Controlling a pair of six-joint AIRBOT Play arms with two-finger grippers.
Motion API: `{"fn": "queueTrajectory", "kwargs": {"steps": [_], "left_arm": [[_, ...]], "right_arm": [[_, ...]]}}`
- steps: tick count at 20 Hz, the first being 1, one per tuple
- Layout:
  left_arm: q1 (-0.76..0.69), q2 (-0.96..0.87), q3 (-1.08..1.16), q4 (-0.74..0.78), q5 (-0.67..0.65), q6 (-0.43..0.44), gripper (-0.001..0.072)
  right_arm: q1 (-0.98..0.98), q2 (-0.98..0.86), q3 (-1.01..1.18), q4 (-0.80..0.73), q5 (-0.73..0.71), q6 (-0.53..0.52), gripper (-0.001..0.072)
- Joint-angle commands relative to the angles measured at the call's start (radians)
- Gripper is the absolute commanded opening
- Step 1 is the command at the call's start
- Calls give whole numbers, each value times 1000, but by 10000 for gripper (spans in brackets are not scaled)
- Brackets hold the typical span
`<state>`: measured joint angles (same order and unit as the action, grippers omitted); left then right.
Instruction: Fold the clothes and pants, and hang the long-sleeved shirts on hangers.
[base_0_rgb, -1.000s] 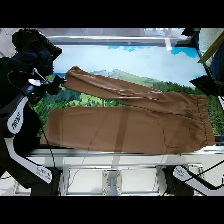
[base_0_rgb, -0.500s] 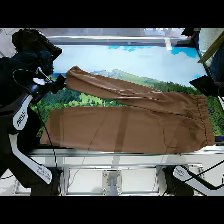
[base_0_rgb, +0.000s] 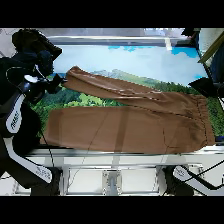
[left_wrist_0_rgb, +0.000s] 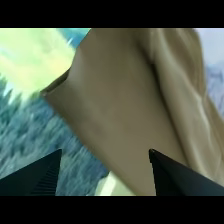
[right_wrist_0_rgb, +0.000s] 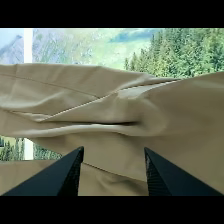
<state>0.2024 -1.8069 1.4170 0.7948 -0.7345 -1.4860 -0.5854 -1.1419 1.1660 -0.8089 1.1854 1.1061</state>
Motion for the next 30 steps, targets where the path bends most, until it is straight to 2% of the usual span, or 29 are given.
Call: {"fn": "queueTrajectory", "kwargs": {"steps": [1,4,7,9,10,12,13,14,15,17,19,22,25,30], "left_arm": [[23,-18,0,58,-92,-82,626],[2,-51,0,-6,12,-81,587],[-32,-79,0,-119,154,-78,587],[-56,-93,1,-138,215,-78,585],[-67,-101,1,-138,229,-78,553],[-77,-114,0,-138,230,-78,452],[-79,-116,0,-139,230,-78,336],[-79,-114,1,-142,229,-78,109],[-76,-107,1,-145,226,-78,16],[-63,-75,1,-126,203,-77,16],[-37,-13,0,-15,144,-78,15],[7,102,0,237,-43,-79,15],[19,157,-1,408,-214,-106,15],[7,144,-81,448,-294,-142,15]], "right_arm": [[0,0,1,-4,1,-1,434],[0,0,1,-3,2,0,434],[0,0,1,-3,5,0,434],[0,0,1,-3,5,0,434],[0,0,1,-3,5,0,433],[0,0,1,-3,6,2,434],[0,0,1,-3,10,2,434],[0,0,1,-3,14,2,433],[0,0,1,-6,19,2,433],[-3,2,2,-34,37,3,433],[-24,14,1,-107,64,8,433],[-113,37,0,-225,86,34,433],[-244,40,-35,-226,100,34,434],[-320,40,-170,-240,110,0,434]]}}
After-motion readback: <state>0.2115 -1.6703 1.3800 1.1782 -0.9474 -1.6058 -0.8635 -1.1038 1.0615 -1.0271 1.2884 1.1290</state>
